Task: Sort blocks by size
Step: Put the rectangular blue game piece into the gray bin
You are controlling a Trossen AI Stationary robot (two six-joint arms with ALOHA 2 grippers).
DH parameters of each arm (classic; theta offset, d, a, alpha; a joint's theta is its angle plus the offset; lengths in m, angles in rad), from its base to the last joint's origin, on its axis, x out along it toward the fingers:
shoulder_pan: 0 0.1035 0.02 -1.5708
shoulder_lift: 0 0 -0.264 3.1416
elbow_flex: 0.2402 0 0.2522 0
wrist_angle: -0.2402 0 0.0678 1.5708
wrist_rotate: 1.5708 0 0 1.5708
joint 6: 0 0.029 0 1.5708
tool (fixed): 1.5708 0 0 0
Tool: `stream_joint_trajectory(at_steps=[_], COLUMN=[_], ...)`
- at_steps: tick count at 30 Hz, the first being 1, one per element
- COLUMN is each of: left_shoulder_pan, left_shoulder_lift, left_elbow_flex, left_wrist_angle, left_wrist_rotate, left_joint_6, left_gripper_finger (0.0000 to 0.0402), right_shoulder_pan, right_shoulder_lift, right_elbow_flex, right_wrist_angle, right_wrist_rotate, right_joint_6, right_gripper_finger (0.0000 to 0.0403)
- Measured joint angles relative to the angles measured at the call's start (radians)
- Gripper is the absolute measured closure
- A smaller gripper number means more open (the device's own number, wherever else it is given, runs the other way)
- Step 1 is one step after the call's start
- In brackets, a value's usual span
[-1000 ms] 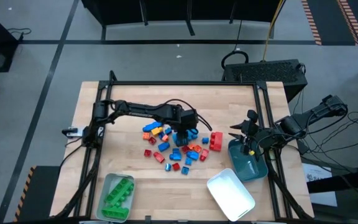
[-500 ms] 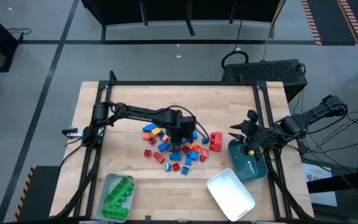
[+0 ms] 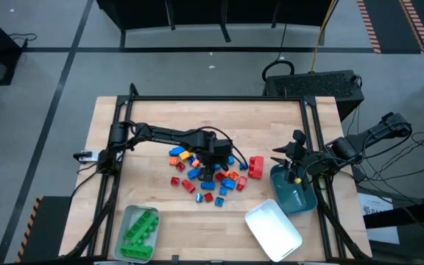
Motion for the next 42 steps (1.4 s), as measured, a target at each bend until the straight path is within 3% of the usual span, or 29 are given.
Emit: stream_joint_trajectory(at_steps=[4,9,18,27,42], left_shoulder_pan=[0.0,0.014,0.048,0.053,0.057], left_shoulder_lift=[0.0,0.0,0.0,0.003,0.165], left_elbow_flex=[0.0,0.0,-0.006,-0.011,-0.004], left_wrist_angle=[0.0,0.002,0.043,0.101,0.119], left_wrist_rotate=[-0.076,-0.073,-0.017,0.0,0.009], left_joint_6=[-0.025,-0.079,-0.181,-0.18,-0.172], left_gripper_finger=[0.0105,0.0088,0.0086,0.0086,0.0086], right_shoulder_pan=[0.0,0.0,0.0,0.0,0.0], right_shoulder_lift=[0.0,0.0,0.0,0.0,0.0], right_elbow_flex=[0.0,0.0,0.0,0.0,-0.001], right_wrist_angle=[0.0,-0.003,-0.008,-0.021,-0.031], right_wrist_rotate=[0.0,-0.002,-0.004,-0.004,-0.007], right_joint_6=[-0.002,-0.007,-0.005,0.004,0.004], right_gripper_finger=[0.0284,0.0284,0.0284,0.0284,0.0284])
